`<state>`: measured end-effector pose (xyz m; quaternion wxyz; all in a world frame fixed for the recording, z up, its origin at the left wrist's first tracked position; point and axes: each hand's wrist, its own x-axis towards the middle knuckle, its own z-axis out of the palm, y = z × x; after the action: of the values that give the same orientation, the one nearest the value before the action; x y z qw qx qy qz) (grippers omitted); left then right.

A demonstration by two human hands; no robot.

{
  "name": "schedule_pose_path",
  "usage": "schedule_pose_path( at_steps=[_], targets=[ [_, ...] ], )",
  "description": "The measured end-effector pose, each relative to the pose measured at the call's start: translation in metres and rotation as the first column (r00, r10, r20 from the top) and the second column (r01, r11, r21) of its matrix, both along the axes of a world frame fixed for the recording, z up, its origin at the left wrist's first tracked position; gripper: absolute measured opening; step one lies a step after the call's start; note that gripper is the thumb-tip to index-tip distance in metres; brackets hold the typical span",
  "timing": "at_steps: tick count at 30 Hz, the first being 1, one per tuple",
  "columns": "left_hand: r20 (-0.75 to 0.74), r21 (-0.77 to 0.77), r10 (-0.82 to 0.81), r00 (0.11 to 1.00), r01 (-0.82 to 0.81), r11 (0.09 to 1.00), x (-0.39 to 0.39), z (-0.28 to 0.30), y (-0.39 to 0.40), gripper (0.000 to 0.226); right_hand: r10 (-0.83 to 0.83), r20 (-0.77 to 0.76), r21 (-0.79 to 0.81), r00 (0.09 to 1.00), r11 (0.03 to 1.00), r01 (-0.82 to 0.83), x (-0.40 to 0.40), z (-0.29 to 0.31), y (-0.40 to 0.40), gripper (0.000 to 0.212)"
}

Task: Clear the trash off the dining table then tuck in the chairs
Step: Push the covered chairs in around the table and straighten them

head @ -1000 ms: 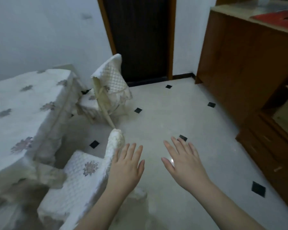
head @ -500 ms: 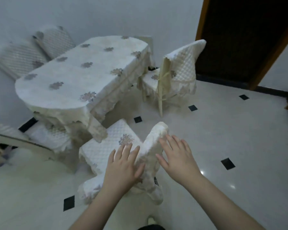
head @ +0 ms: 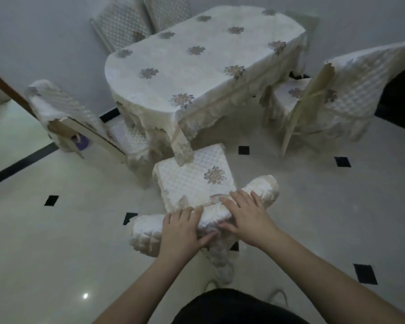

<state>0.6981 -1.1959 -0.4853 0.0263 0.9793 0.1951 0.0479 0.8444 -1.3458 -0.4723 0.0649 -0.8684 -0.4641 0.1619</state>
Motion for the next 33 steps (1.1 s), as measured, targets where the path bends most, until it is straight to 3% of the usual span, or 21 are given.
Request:
schedule_pose_path(
  at_steps=[5,8,11,16,22,29,33],
  targets=[
    [-0.029,0.019,0.229,0.973,-0.229,0.973,0.012,-0.002,-0.018,0.057,0.179,0.009,-0.007,0.984,0.984,-0.179,0.033,-0.005,0.006,0.094],
    [-0.107,0.018,0.316,0.943,-0.316,0.948,0.021,-0.001,-0.021,0.052,0.228,-0.025,-0.038,0.973,0.973,-0.229,0.051,-0.010,0.019,0.069],
    [-0.075,0.046,0.353,0.932,-0.351,0.935,0.023,-0.007,-0.020,0.054,0.290,0.013,-0.057,0.957,0.956,-0.289,0.061,-0.016,0.028,0.042],
    [-0.043,0.034,0.419,0.907,-0.418,0.908,0.024,-0.009,-0.024,0.052,0.357,0.053,-0.019,0.932,0.934,-0.357,0.065,-0.018,0.027,0.037],
    [-0.022,0.010,0.398,0.917,-0.398,0.917,0.019,-0.013,-0.024,0.046,0.386,0.100,-0.005,0.917,0.922,-0.387,0.066,-0.014,0.024,0.042],
    [0.057,-0.085,0.196,0.979,-0.191,0.978,0.003,-0.008,-0.003,0.038,0.395,-0.006,-0.005,0.919,0.919,-0.395,0.075,-0.012,0.020,0.050],
    [0.035,-0.117,0.206,0.978,-0.201,0.973,-0.012,-0.009,0.015,0.044,0.264,0.033,0.009,0.964,0.964,-0.264,0.081,-0.013,0.010,0.042]
  ],
)
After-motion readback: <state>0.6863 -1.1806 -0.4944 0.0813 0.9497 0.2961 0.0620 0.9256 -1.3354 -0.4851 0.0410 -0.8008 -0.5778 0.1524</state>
